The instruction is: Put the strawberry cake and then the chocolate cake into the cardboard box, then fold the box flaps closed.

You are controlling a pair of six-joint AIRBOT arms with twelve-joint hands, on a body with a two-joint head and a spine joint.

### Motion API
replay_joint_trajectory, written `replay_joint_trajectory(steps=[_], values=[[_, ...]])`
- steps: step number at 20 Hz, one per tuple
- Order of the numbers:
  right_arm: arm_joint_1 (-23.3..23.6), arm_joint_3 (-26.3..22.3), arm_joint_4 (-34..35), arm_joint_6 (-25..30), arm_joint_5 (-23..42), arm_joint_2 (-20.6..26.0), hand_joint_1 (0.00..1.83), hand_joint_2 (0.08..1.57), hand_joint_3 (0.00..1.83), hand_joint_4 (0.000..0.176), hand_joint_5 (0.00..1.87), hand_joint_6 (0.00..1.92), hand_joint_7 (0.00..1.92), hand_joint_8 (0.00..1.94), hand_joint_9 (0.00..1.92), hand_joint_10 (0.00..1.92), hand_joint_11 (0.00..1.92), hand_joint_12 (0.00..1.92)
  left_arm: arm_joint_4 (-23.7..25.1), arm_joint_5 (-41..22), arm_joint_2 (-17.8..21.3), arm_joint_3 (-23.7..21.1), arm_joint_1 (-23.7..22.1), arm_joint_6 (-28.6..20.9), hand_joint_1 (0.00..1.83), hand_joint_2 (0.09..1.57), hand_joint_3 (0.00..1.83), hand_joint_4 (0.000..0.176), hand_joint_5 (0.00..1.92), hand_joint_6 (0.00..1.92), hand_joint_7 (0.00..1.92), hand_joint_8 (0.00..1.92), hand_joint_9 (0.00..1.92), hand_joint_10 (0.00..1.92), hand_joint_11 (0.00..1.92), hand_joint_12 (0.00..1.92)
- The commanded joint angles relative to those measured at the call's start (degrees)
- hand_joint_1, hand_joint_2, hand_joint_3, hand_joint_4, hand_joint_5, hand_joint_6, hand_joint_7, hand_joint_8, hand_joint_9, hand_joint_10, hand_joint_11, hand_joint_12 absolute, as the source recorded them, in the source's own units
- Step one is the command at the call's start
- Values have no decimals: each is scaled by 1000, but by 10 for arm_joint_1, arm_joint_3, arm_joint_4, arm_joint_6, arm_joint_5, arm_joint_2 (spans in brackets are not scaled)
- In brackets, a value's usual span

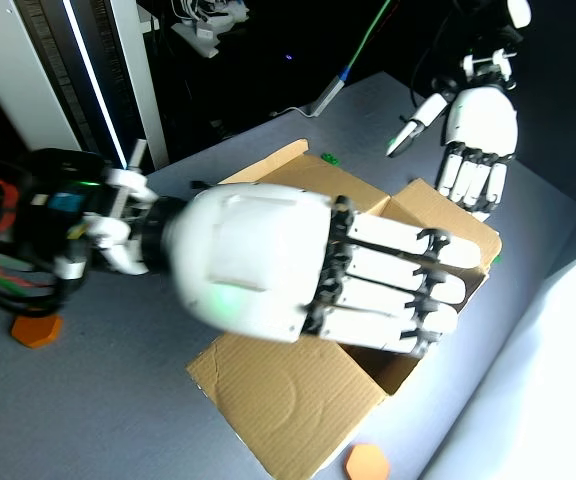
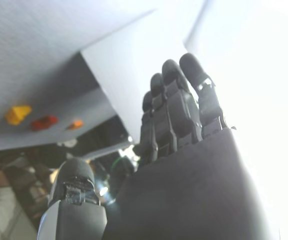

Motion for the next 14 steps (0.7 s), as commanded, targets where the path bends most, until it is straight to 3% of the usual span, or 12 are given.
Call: replay_joint_trajectory(steps=[1,8,12,14], values=[[7,-7,-9,0,73,13,582,1023,0,0,178,0,303,0,325,6,0,1035,-35,-27,3,6,-18,-5,0,1162,1,0,214,1,327,1,353,3,0,981],[7,-30,77,-42,28,103,12,1158,21,0,175,7,301,3,304,2,0,980,71,-32,0,35,-125,-52,0,1163,1,0,199,0,317,0,331,0,0,983],[-40,-36,89,-61,27,143,0,1169,10,0,194,8,289,0,283,0,0,931,143,-23,-1,21,-187,-62,0,1166,2,0,195,0,302,0,311,0,0,969],[-58,-36,118,-78,30,154,0,1168,3,0,206,6,287,3,266,1,0,828,160,-19,-2,31,-186,-63,0,1177,4,0,185,1,287,2,297,1,0,951]])
